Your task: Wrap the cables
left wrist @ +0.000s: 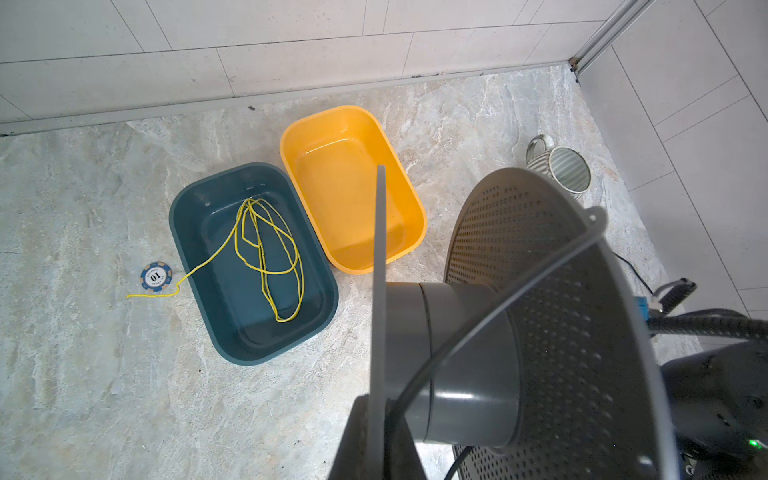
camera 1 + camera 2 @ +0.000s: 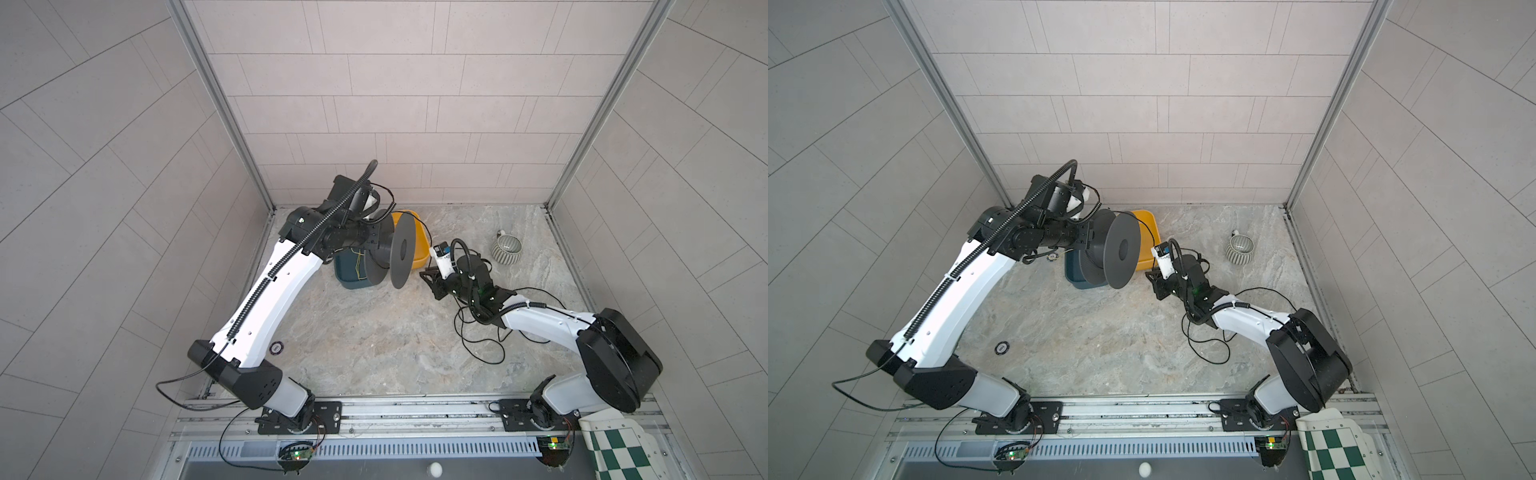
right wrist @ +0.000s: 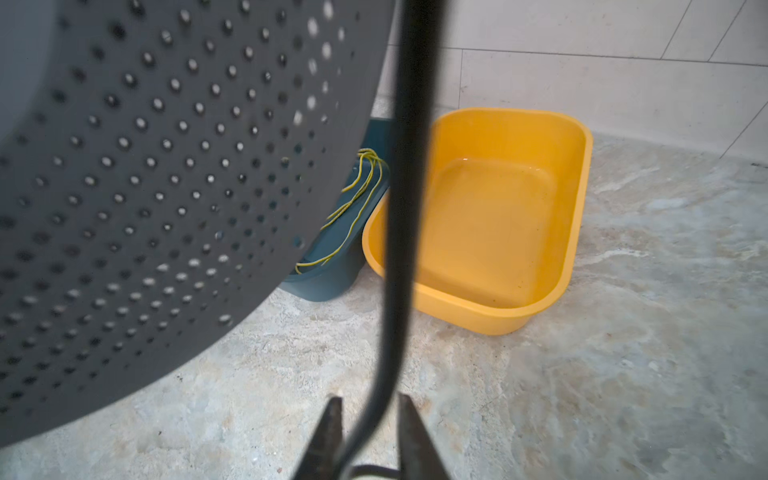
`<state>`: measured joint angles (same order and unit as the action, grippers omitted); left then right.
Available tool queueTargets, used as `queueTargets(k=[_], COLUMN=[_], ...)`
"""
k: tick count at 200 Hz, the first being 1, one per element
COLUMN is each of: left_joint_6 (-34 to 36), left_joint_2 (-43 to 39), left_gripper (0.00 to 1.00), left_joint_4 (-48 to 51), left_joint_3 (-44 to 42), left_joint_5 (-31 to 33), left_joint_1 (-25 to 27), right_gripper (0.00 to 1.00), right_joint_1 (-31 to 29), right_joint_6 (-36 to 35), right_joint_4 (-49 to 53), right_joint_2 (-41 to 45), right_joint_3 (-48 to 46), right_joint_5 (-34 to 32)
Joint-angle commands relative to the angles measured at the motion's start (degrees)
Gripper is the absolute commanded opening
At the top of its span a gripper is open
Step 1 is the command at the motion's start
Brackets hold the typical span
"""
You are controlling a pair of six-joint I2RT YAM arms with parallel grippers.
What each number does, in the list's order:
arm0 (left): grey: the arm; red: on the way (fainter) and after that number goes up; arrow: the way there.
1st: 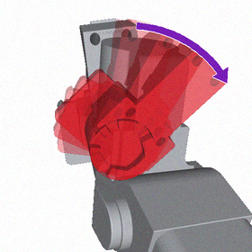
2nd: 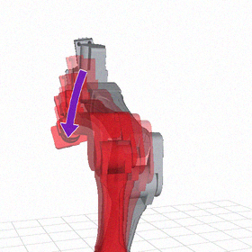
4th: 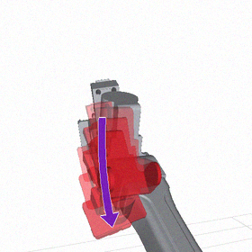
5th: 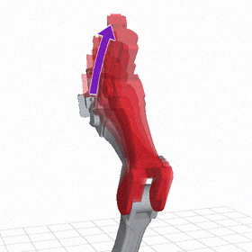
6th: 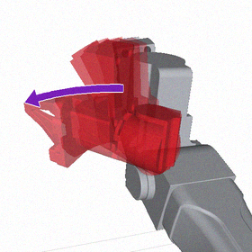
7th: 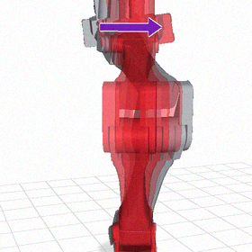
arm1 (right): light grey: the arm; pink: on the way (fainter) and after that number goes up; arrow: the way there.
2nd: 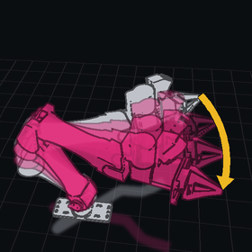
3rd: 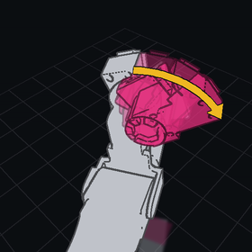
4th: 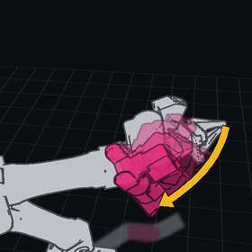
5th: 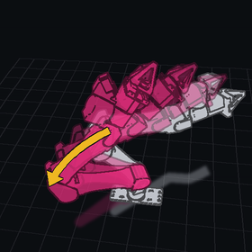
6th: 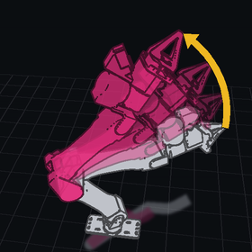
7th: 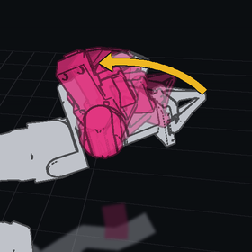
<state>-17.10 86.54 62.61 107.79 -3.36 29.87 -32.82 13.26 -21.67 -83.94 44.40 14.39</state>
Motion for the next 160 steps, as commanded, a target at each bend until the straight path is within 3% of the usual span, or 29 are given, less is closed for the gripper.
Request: queueTargets(k=[1,40,72,117,160], left_joint_6=[0.49,-0.13,-3.32,-8.04,-17.62], left_joint_2=[-2.53,-3.62,-4.5,-5.26,-5.53], left_gripper=[0.0,0.0,0.0,0.0,0.0], left_joint_4=[-1.11,-1.5,-3.74,-6.09,-13.48], left_joint_3=[3.04,3.53,4.29,5.91,2.19], left_joint_5=[-1.01,-8.98,-16.6,-16.83,-12.38], left_joint_1=[-0.74,-3.39,-5.57,-8.06,-11.55], right_gripper=[0.0,0.0,0.0,0.0,0.0], right_joint_1=[2.27,5.59,6.6,6.64,3.8], right_joint_6=[-1.39,-1.3,-1.97,0.54,1.11], right_joint_4=[1.87,7.48,16.08,16.38,13.28], right_joint_2=[0.53,-0.17,-7.36,-14.12,-7.54], right_joint_3=[2.44,7.77,17.54,18.97,10.93], right_joint_5=[-0.73,-0.56,1.0,6.42,4.1])
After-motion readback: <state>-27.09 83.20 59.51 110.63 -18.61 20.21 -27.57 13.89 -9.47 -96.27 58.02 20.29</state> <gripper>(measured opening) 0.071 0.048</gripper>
